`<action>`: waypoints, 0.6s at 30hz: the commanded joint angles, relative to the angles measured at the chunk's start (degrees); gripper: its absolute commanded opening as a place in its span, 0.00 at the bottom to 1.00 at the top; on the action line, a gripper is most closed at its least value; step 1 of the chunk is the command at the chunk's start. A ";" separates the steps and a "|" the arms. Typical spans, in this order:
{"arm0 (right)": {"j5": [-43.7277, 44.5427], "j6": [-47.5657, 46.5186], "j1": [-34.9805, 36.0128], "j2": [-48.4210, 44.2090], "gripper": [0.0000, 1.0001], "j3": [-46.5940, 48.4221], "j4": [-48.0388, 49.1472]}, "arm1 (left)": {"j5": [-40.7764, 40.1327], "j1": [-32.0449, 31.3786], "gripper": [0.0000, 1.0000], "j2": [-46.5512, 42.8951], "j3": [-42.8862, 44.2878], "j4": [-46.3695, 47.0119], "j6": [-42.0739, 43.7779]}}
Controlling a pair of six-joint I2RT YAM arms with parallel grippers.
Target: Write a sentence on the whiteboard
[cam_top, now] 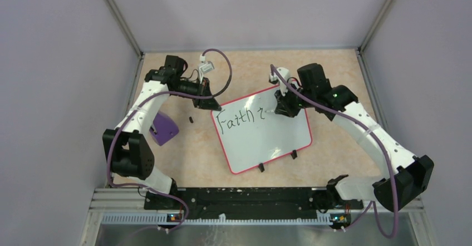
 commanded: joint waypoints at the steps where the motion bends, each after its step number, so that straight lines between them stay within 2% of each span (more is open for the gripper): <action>1: -0.07 -0.39 -0.43 0.09 0.00 -0.24 2.96 | -1.66 -0.52 0.00 0.30 -0.49 0.19 1.30; 8: -0.28 -0.21 -0.36 0.38 0.00 1.84 2.54 | -1.59 -0.52 0.00 0.49 -0.43 0.18 1.45; 18: 0.40 -0.45 -0.38 1.31 0.00 -0.22 3.47 | -1.72 -0.48 0.00 0.22 -0.96 0.34 1.66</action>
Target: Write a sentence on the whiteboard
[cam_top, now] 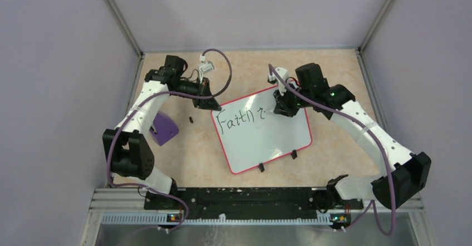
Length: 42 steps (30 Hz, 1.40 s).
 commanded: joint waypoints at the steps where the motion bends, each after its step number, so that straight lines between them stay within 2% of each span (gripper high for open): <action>1: 0.45 -0.50 -0.41 0.06 0.00 -0.33 2.42 | -1.69 -0.46 0.00 0.21 -1.01 0.32 1.69; 13: -0.72 0.51 -0.13 -2.53 0.00 -4.89 2.02 | -1.40 -0.52 0.00 0.55 -0.79 0.27 1.65; 42: 3.20 0.92 -0.93 0.57 0.00 2.87 2.94 | -1.65 -0.52 0.00 0.03 -0.49 0.04 1.85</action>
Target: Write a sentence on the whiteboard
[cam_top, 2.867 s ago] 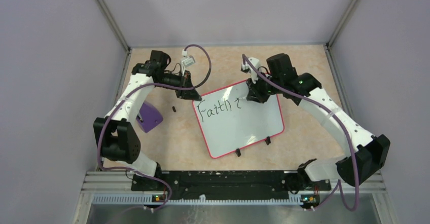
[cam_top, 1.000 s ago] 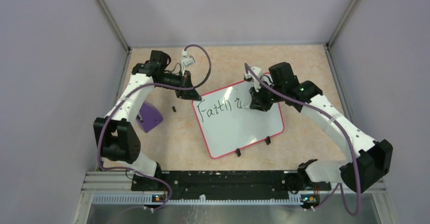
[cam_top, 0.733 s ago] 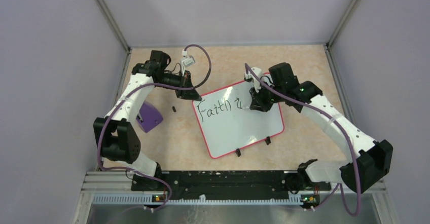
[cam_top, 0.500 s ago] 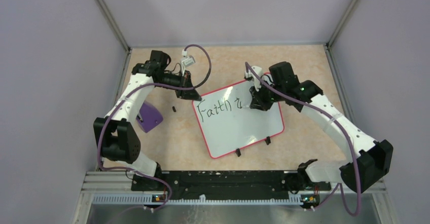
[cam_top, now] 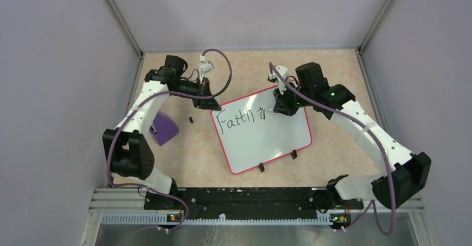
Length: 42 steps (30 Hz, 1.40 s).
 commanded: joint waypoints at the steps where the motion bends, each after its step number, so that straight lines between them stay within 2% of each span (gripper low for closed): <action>1: 2.82 -0.23 -1.16 0.30 0.00 2.98 1.69 | -1.29 -0.54 0.00 0.00 -0.49 0.04 1.80; 18: 3.05 -1.02 -2.20 -2.45 0.00 -1.09 0.42 | -1.28 -0.54 0.00 0.13 -0.68 0.17 1.67; 34: -0.41 -0.78 -2.09 -3.57 0.00 -5.83 0.05 | -1.38 -0.54 0.00 -0.14 -1.27 0.47 1.67; 42: -2.97 -0.80 -1.85 -4.51 0.00 -3.81 -2.25 | -1.13 -0.54 0.00 0.02 -1.25 0.51 1.54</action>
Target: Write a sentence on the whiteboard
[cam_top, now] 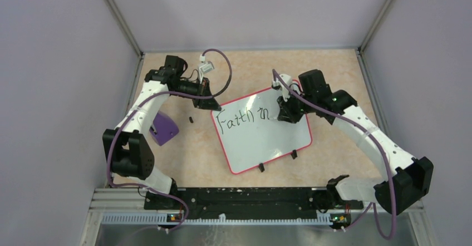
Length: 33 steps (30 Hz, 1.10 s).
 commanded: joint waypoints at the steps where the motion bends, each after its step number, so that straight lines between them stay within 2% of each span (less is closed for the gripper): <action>1: -2.13 -0.63 -0.33 -1.99 0.00 2.20 -0.99 | -1.17 -0.57 0.00 -0.05 -1.17 0.39 1.54; 11: -7.45 -0.88 -2.01 -3.74 0.00 6.05 -3.13 | -1.25 -0.57 0.00 -0.04 -0.99 0.55 1.50; 18: -9.85 -2.49 -6.99 -3.67 0.00 6.83 -3.66 | -1.26 -0.57 0.00 -0.11 -0.95 0.48 1.51; 33: -4.93 -1.74 -8.04 -0.78 0.00 5.95 0.63 | -1.29 -0.54 0.00 -0.05 -0.80 0.47 1.43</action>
